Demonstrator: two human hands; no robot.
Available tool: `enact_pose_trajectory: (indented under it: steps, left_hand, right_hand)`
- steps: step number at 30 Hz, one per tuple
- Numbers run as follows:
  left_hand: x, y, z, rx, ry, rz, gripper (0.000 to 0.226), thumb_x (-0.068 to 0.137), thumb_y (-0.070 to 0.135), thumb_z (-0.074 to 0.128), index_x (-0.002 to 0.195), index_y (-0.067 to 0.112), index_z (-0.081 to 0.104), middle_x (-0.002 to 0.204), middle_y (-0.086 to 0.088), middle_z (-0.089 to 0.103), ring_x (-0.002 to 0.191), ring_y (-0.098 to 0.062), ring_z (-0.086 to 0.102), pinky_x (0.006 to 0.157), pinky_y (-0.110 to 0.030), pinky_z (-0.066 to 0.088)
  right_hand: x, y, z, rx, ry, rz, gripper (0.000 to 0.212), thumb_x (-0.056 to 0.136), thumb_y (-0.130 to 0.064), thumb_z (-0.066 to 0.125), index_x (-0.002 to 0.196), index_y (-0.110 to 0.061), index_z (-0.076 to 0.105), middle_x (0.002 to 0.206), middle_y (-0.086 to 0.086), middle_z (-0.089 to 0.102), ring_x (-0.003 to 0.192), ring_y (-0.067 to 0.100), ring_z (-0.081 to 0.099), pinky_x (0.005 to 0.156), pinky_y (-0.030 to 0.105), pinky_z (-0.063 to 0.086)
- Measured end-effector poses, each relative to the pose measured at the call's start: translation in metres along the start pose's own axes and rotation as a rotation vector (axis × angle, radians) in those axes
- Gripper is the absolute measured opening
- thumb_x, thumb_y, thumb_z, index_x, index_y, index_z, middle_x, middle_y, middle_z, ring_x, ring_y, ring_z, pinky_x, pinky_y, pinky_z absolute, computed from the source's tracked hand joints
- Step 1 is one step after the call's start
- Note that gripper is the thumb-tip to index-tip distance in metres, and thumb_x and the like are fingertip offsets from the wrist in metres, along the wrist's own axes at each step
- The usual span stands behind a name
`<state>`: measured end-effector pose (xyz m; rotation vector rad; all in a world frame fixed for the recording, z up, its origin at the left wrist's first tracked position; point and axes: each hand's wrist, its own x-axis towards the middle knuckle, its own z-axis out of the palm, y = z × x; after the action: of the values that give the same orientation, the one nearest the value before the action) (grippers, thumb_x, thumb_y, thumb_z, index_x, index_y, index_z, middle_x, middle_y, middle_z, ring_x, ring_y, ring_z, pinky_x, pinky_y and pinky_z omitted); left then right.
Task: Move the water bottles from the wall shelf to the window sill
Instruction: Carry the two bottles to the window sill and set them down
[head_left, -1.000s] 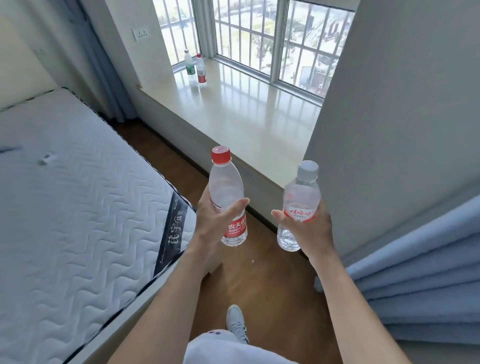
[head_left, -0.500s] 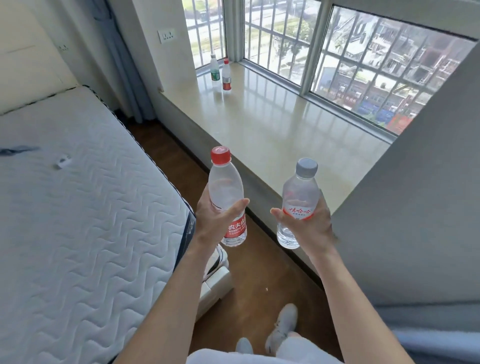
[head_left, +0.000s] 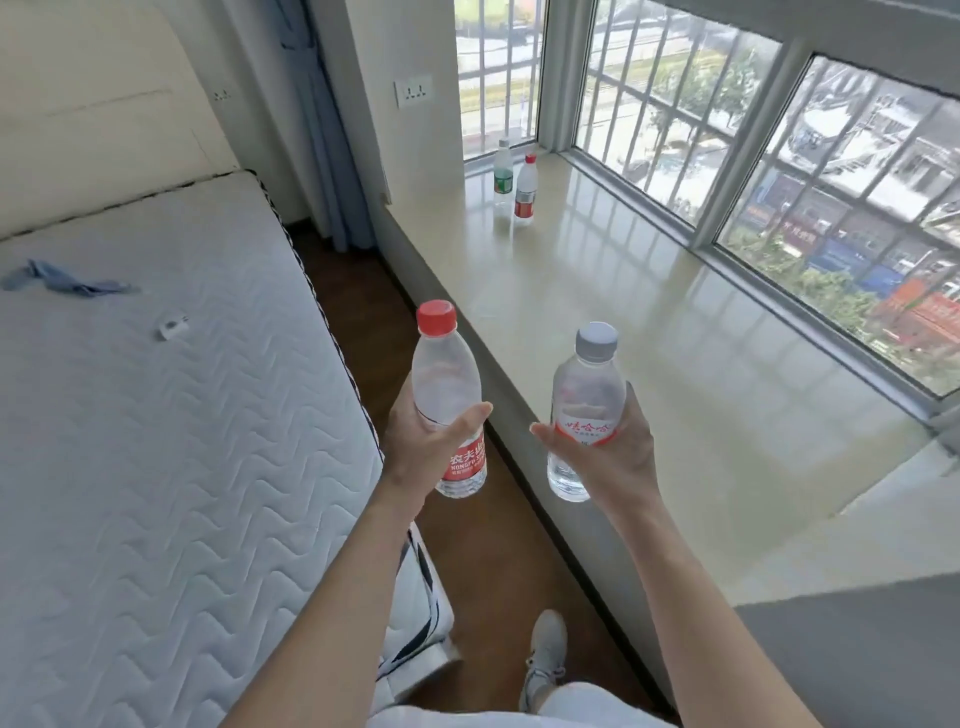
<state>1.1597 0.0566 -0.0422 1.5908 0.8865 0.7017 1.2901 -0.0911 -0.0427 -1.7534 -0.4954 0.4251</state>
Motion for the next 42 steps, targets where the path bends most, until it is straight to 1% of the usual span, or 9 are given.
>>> enact_pose_trajectory:
  steps: [7, 10, 12, 14, 19, 24, 31, 36, 42]
  left_hand:
    - [0.081, 0.021, 0.038, -0.011, 0.087, -0.023, 0.046, 0.073, 0.035, 0.083, 0.105, 0.042, 0.051, 0.101, 0.02, 0.061, 0.093, -0.005, 0.064, 0.072, -0.014, 0.051]
    - [0.104, 0.02, 0.039, -0.011, 0.11, -0.028, 0.051, 0.067, 0.043, 0.076, 0.111, 0.042, 0.052, 0.105, 0.017, 0.063, 0.097, -0.008, 0.065, 0.076, -0.016, 0.053]
    - [0.119, 0.016, 0.035, -0.018, 0.143, -0.028, 0.06, 0.067, 0.044, 0.076, 0.122, 0.035, 0.052, 0.111, 0.011, 0.064, 0.103, -0.012, 0.065, 0.082, -0.023, 0.055]
    - [0.133, 0.012, 0.029, -0.021, 0.181, -0.028, 0.065, 0.067, 0.044, 0.076, 0.126, 0.028, 0.053, 0.112, 0.009, 0.065, 0.104, -0.011, 0.065, 0.082, -0.021, 0.054]
    - [0.169, 0.009, 0.01, -0.032, 0.257, -0.071, 0.047, 0.076, 0.028, 0.081, 0.111, 0.037, 0.051, 0.102, 0.017, 0.06, 0.093, 0.015, 0.06, 0.064, -0.003, 0.047]
    - [0.232, -0.004, -0.021, -0.035, 0.341, -0.077, 0.067, 0.066, 0.045, 0.074, 0.127, 0.03, 0.051, 0.111, 0.013, 0.062, 0.103, -0.013, 0.063, 0.078, -0.016, 0.052]
    - [0.357, -0.007, -0.086, -0.065, 0.346, -0.061, 0.059, 0.066, 0.042, 0.075, 0.12, 0.034, 0.052, 0.107, 0.015, 0.062, 0.1, -0.009, 0.064, 0.071, -0.01, 0.052]
    - [0.441, -0.002, -0.125, -0.058, 0.269, -0.05, 0.045, 0.075, 0.028, 0.082, 0.106, 0.042, 0.051, 0.1, 0.021, 0.061, 0.092, 0.016, 0.059, 0.064, -0.003, 0.047]
    - [0.52, -0.011, -0.148, -0.074, 0.238, -0.06, 0.048, 0.067, 0.04, 0.077, 0.109, 0.041, 0.054, 0.102, 0.017, 0.065, 0.098, 0.004, 0.063, 0.07, -0.01, 0.052]
  right_hand:
    - [0.117, -0.013, 0.001, -0.027, -0.126, -0.053, 0.063, 0.062, -0.027, 0.094, 0.112, -0.029, 0.056, 0.096, -0.01, 0.066, 0.09, 0.008, 0.067, 0.076, 0.028, 0.056]
    - [0.15, -0.019, 0.012, -0.039, -0.193, -0.077, 0.062, 0.061, -0.029, 0.094, 0.11, -0.03, 0.056, 0.093, -0.014, 0.066, 0.087, 0.006, 0.066, 0.075, 0.028, 0.055]
    - [0.169, -0.022, 0.024, -0.035, -0.232, -0.086, 0.059, 0.061, -0.029, 0.094, 0.107, -0.03, 0.056, 0.089, -0.017, 0.065, 0.084, 0.005, 0.066, 0.074, 0.028, 0.055]
    - [0.185, -0.026, 0.038, -0.043, -0.264, -0.099, 0.057, 0.062, -0.028, 0.094, 0.105, -0.029, 0.056, 0.087, -0.015, 0.064, 0.082, 0.004, 0.065, 0.073, 0.026, 0.056]
    - [0.221, -0.032, 0.081, -0.032, -0.351, -0.112, 0.056, 0.065, -0.023, 0.093, 0.105, -0.028, 0.055, 0.091, -0.011, 0.064, 0.083, 0.001, 0.065, 0.066, 0.013, 0.052]
    - [0.271, -0.041, 0.135, -0.036, -0.385, -0.13, 0.058, 0.066, -0.022, 0.092, 0.109, -0.031, 0.054, 0.095, -0.012, 0.065, 0.085, -0.004, 0.064, 0.066, 0.008, 0.05]
    - [0.364, -0.077, 0.243, -0.005, -0.371, -0.118, 0.059, 0.067, -0.022, 0.093, 0.113, -0.031, 0.056, 0.095, -0.013, 0.067, 0.084, -0.002, 0.066, 0.065, 0.01, 0.051]
    - [0.426, -0.104, 0.311, 0.018, -0.327, -0.114, 0.061, 0.067, -0.023, 0.093, 0.117, -0.027, 0.057, 0.097, -0.01, 0.067, 0.085, 0.001, 0.067, 0.067, 0.013, 0.051]
    - [0.477, -0.107, 0.361, 0.043, -0.314, -0.105, 0.061, 0.068, -0.021, 0.092, 0.118, -0.024, 0.058, 0.097, -0.006, 0.068, 0.087, 0.007, 0.069, 0.069, 0.018, 0.054]
